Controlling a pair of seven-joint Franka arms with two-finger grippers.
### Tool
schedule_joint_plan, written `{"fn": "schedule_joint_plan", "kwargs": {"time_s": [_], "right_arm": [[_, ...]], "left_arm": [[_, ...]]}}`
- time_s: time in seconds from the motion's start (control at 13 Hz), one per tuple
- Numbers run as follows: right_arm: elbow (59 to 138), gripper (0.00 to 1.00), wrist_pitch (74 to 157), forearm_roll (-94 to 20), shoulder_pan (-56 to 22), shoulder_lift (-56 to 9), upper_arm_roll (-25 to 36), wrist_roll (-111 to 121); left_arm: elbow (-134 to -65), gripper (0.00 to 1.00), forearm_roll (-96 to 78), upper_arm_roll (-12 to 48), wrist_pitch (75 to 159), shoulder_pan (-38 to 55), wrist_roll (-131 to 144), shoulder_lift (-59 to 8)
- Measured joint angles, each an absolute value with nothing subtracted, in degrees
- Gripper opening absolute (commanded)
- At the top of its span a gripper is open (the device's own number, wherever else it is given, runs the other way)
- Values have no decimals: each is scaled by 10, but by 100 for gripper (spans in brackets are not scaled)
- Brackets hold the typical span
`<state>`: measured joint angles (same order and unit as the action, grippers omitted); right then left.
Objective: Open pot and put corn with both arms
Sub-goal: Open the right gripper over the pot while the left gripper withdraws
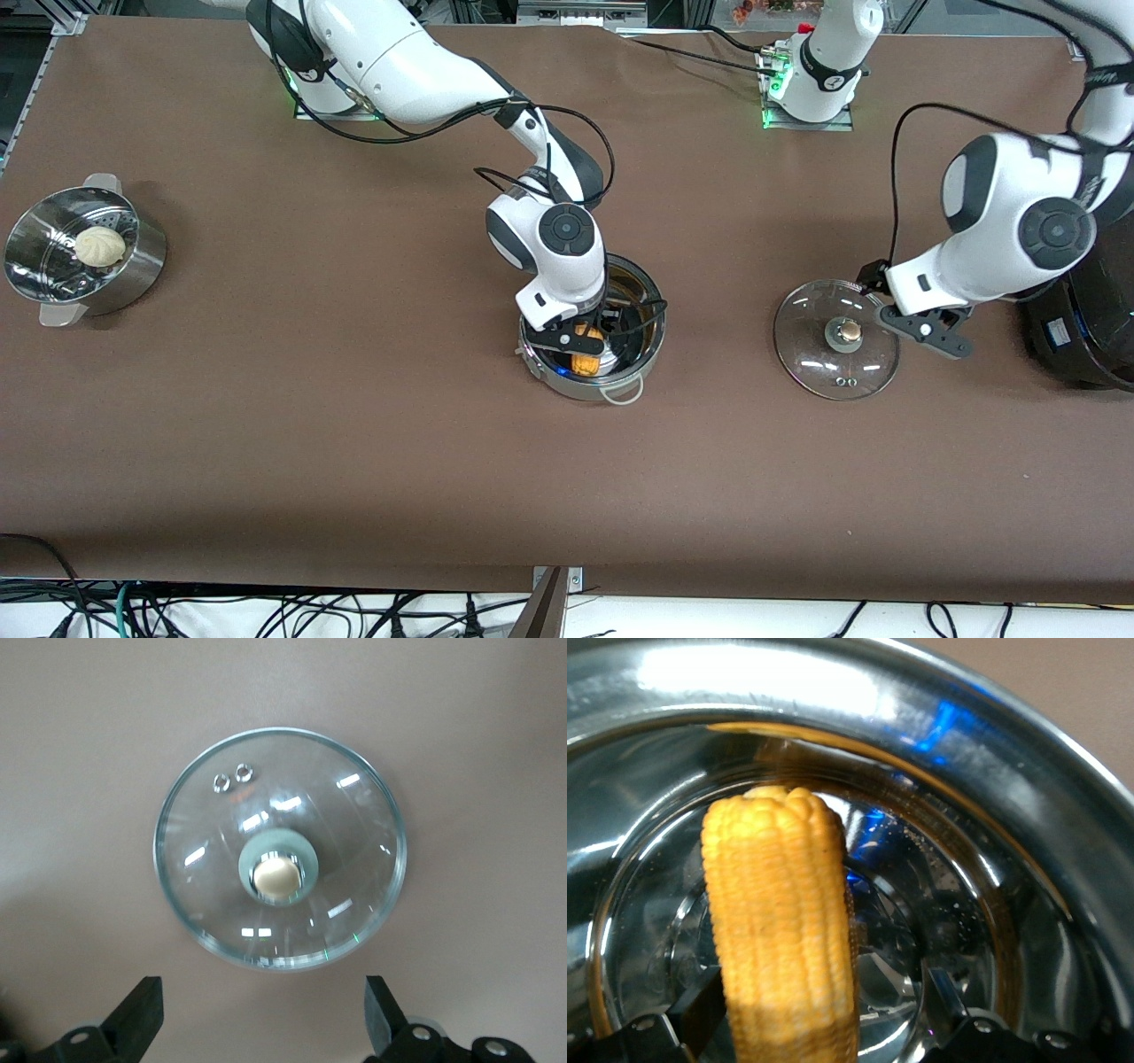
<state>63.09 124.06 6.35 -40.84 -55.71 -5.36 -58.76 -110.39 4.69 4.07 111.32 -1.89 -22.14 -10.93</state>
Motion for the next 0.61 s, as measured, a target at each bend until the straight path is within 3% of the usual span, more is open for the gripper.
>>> {"fn": "schedule_joint_plan", "kwargs": {"time_s": [0.61], "right_arm": [[607, 100, 1182, 64, -412, -538, -55, -588]], "left_arm": [[-901, 100, 35, 40, 832, -21, -221, -73]]}}
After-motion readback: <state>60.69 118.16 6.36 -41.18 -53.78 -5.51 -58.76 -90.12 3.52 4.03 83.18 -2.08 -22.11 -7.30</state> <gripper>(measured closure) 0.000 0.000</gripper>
